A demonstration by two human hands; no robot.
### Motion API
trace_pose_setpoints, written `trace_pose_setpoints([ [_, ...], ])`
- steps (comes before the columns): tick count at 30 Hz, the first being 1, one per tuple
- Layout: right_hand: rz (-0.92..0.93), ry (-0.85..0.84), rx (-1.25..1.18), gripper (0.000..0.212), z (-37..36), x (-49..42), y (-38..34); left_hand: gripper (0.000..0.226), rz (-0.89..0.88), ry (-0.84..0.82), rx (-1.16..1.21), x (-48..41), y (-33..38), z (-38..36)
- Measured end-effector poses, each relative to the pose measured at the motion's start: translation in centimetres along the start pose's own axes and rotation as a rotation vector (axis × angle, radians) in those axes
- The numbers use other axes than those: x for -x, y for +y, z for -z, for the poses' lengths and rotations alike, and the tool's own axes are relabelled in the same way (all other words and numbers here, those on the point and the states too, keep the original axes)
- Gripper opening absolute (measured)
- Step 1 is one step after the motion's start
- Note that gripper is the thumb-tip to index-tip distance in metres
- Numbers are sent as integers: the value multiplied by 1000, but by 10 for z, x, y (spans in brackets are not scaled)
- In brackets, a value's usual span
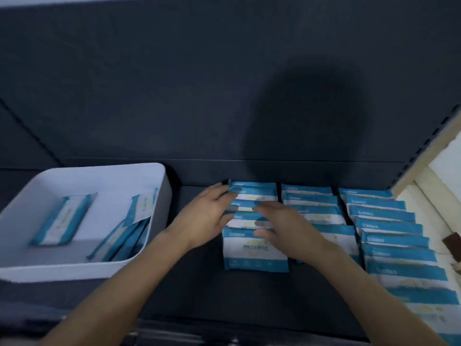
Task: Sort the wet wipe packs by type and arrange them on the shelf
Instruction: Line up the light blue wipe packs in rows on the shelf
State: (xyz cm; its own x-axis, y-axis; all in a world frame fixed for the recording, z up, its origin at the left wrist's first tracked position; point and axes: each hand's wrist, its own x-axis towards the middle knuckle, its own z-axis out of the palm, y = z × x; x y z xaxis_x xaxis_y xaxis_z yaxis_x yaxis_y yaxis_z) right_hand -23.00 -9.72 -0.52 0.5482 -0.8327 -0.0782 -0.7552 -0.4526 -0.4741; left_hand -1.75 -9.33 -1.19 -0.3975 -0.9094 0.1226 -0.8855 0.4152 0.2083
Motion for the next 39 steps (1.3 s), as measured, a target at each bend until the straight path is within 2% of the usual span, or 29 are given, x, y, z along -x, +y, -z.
trace_pose_setpoints([
  [6, 176, 14, -3, 48, -22, -34, -57, 49, 150, 108, 25, 57, -37, 47],
  [11, 212, 86, 48, 48, -32, -60, -106, 45, 301, 108, 64, 102, -91, 76],
  [17, 213, 183, 32, 36, -55, -100, -168, 46, 525, -45, 187, 146, -160, 83],
  [20, 114, 233, 16, 29, -75, -122, -186, 60, 576, -191, 284, 146, -174, 74],
  [23, -4, 268, 73, 21, -101, -135, -190, 71, 569, -336, 259, 133, -170, 64],
  [26, -76, 298, 109, 28, -107, -136, -190, 60, 516, -446, 235, 120, -156, 59],
  [29, -102, 273, 132, 31, -107, -137, -189, 73, 506, -515, 113, 113, -146, 52],
  [31, -113, 264, 115, 32, -108, -139, -188, 60, 484, -537, 83, 111, -146, 51],
  [35, -100, 308, 71, 36, -109, -136, -188, 23, 489, -496, 256, 116, -164, 69],
  [39, -69, 315, 102, 36, -110, -134, -190, 18, 567, -367, 304, 132, -190, 83],
])
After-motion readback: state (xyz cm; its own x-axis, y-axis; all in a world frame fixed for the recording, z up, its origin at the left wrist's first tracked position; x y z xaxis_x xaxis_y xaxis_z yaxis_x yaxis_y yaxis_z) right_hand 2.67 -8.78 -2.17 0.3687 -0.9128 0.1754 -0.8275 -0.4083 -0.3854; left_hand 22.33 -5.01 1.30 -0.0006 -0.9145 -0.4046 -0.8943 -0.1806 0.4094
